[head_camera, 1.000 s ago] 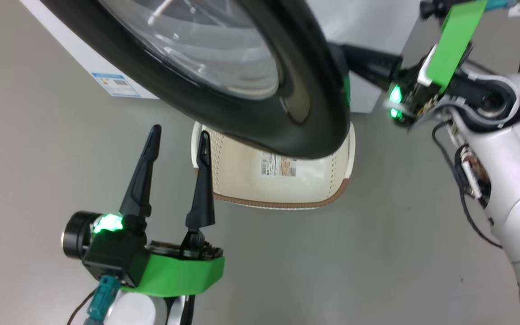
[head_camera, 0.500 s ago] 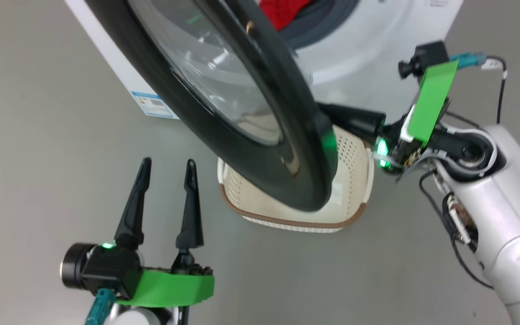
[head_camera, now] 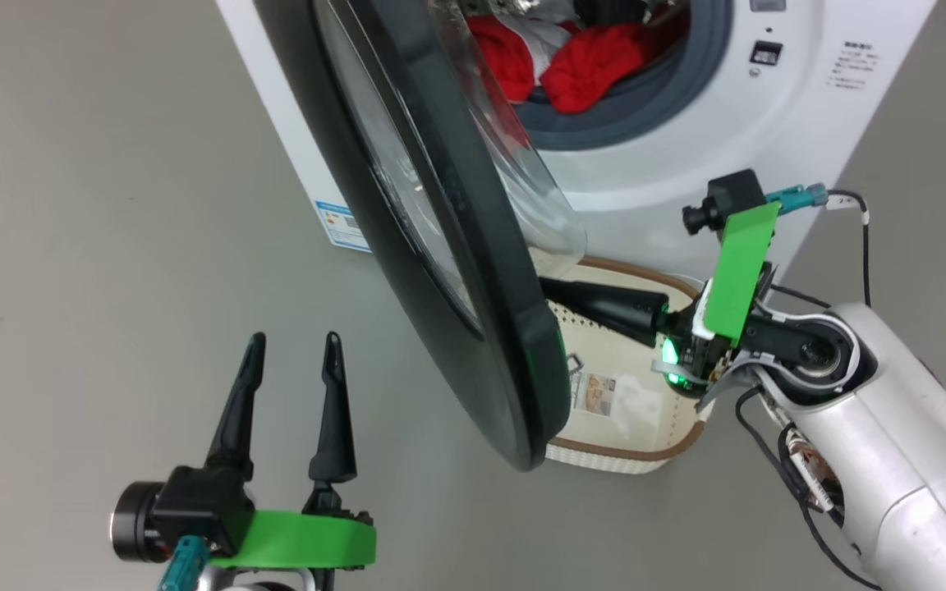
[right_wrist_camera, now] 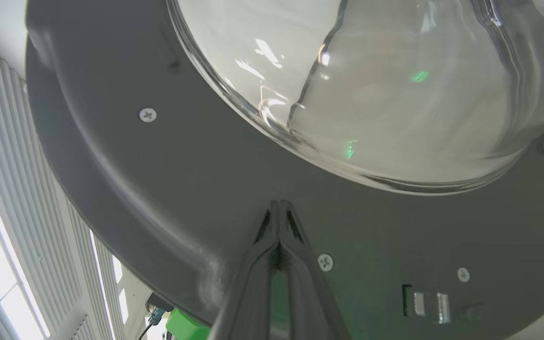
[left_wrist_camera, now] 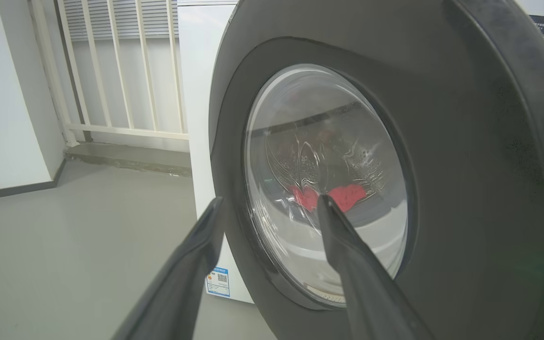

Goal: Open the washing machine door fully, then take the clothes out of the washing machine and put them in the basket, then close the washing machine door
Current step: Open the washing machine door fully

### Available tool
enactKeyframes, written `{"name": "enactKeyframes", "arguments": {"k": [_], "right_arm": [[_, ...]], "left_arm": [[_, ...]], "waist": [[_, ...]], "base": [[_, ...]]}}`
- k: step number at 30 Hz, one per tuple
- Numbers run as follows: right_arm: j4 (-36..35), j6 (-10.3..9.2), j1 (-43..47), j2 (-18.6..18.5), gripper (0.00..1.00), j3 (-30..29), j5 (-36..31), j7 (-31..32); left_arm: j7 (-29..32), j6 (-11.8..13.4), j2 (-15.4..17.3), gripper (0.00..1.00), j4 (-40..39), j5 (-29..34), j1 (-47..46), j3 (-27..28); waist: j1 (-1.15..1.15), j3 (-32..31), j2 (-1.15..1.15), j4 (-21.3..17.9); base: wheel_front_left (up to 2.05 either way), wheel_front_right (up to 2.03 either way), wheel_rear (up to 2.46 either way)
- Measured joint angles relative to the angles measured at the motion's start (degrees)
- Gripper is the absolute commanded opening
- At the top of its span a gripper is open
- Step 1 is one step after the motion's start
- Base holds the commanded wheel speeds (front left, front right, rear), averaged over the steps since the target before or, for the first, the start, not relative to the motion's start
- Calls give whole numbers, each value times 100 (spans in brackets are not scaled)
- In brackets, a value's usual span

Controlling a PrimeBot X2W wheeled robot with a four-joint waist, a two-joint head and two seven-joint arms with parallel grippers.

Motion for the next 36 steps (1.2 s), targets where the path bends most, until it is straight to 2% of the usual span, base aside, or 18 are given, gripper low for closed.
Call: {"name": "enactKeyframes", "arguments": {"k": [23,36], "right_arm": [[553,0,224,377,0,479,-62,-198],[755,0,186,500,0,630,-74,-178]], "left_arm": [[0,-143,16,100,410,-172,252,-25],[0,-141,33,100,369,-223,370,22]], "waist": [[0,-621,0,885],[0,-647,0,939]], "base": [[0,0,0],[0,0,0]]}}
